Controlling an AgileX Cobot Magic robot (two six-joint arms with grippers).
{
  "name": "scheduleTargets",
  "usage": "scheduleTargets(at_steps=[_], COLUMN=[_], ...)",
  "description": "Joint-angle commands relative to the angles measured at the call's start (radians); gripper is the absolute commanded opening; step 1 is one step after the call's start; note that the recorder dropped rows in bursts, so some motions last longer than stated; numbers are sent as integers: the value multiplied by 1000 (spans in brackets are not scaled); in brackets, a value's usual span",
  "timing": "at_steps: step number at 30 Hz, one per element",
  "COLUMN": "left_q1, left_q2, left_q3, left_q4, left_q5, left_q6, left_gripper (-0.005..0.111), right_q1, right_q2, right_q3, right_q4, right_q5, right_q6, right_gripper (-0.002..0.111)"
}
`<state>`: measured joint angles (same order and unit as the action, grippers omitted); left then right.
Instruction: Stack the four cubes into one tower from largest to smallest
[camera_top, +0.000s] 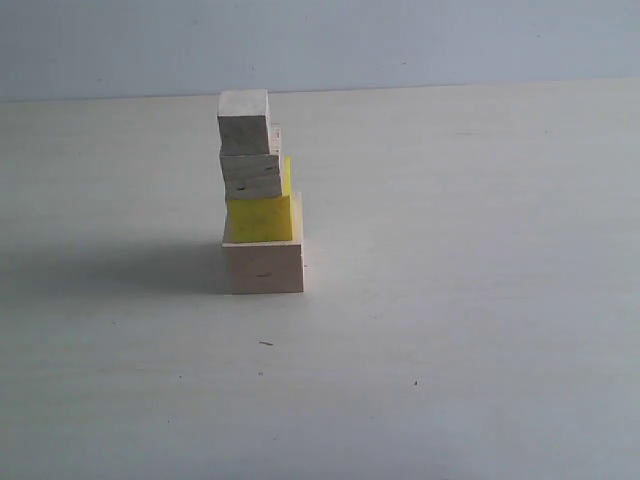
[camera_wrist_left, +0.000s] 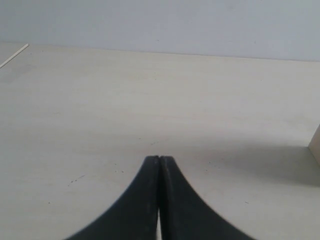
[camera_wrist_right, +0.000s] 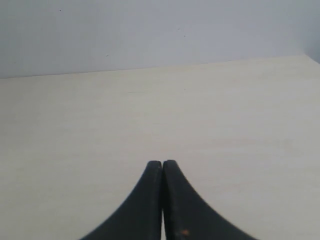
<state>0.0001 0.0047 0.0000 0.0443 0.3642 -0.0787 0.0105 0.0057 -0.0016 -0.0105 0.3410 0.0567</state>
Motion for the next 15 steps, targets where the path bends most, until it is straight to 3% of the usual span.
scheduleTargets(at_steps=[1,15], left_q1=[-6,-6], left_q2=[-5,-5], left_q3=[0,0], left_q4=[1,1], left_q5=[-10,-10], left_q6=[-4,-4], left_gripper=[0,0], right_q1=[-40,-39], right_q2=[-6,-6], right_q3=[2,2], right_q4=[3,3], right_q5=[-2,-2], right_q6=[-8,-5], right_gripper=[0,0])
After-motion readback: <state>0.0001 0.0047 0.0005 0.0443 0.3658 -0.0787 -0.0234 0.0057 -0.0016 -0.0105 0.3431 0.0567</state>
